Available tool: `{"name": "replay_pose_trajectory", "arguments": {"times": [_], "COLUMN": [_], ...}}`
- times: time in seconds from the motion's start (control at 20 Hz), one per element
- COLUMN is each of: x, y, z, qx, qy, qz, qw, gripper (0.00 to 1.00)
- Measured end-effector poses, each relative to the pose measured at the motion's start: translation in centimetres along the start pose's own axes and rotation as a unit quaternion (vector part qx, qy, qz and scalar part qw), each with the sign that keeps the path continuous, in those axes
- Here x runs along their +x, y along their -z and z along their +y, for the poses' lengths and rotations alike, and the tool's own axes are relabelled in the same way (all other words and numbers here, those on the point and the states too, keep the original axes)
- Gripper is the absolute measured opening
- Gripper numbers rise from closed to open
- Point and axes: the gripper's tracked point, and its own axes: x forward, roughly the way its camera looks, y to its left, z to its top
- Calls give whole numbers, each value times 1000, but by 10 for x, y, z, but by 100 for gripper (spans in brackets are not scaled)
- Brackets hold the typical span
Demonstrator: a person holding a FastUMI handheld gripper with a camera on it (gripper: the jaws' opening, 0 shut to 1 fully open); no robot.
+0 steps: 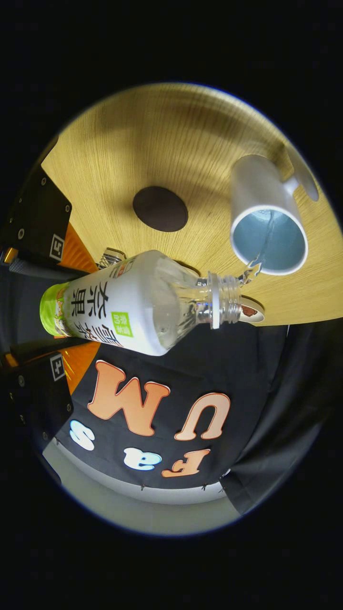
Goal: Take the bottle from table, then pour the juice into the cup, finally place the bottle on the coaster
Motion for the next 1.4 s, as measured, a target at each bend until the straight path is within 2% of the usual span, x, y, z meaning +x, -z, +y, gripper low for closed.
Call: {"name": "replay_pose_trajectory", "arguments": {"times": [1.4], "x": [5], "y": [-10], "z": [-11], "qx": [-78], "qy": [11], "qz": [-36], "qw": [996], "gripper": [56]}}
